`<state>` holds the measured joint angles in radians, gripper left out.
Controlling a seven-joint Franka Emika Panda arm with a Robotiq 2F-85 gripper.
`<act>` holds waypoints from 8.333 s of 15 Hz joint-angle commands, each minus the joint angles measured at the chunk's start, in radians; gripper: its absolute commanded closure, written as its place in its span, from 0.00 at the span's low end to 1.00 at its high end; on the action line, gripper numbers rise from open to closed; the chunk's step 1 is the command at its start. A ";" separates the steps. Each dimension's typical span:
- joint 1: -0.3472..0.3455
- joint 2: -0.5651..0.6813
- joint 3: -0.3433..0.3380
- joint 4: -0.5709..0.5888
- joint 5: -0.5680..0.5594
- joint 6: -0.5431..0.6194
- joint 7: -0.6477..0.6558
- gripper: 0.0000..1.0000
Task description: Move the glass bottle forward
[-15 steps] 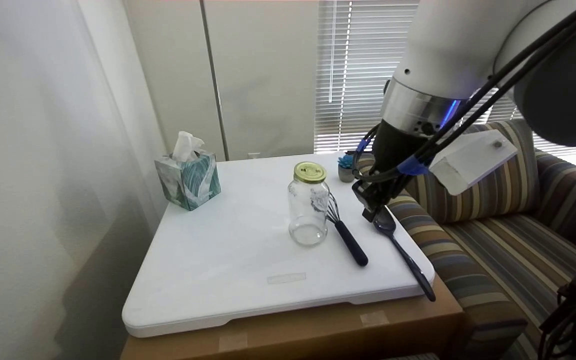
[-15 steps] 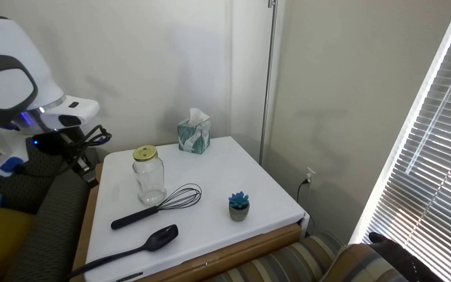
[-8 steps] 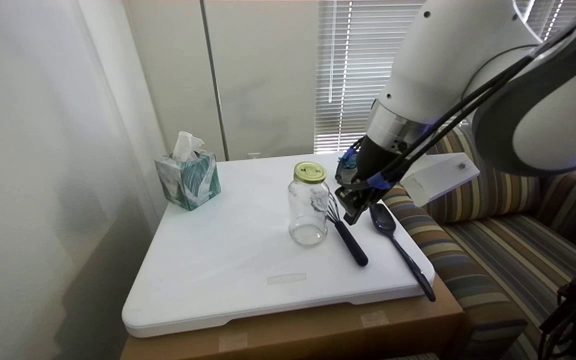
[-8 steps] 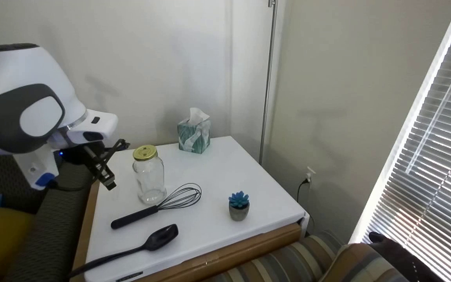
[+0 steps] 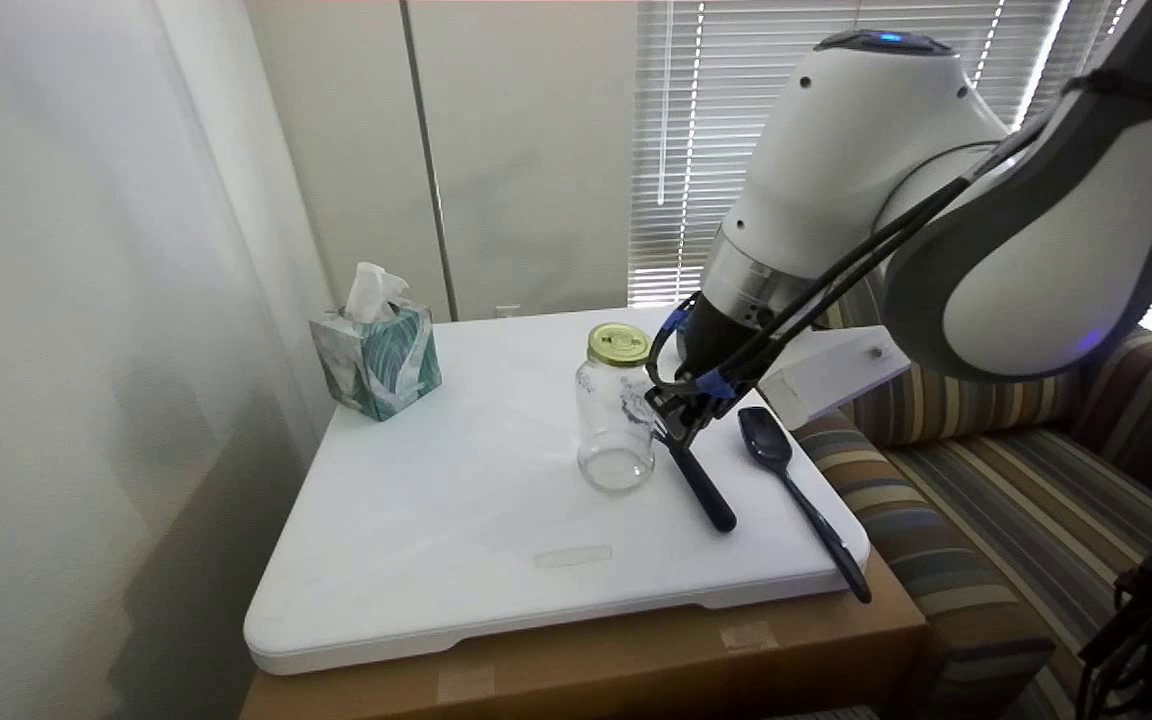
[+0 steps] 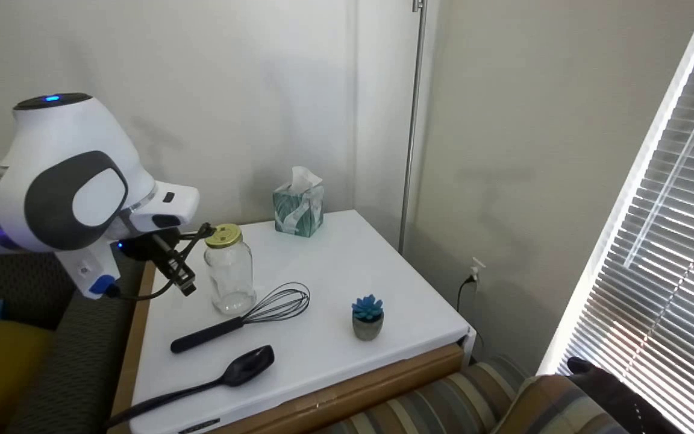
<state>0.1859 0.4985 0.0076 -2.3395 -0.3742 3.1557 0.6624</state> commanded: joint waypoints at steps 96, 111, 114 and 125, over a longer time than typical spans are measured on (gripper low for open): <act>0.330 0.187 -0.298 0.354 0.525 -0.184 -0.245 1.00; -0.058 -0.150 0.082 0.434 0.663 -0.874 -0.414 0.42; -0.046 -0.171 0.070 0.451 0.622 -0.930 -0.369 0.22; -0.038 -0.181 0.074 0.505 0.542 -1.013 -0.297 0.00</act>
<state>0.1465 0.3174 0.0832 -1.8359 0.1672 2.1455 0.3657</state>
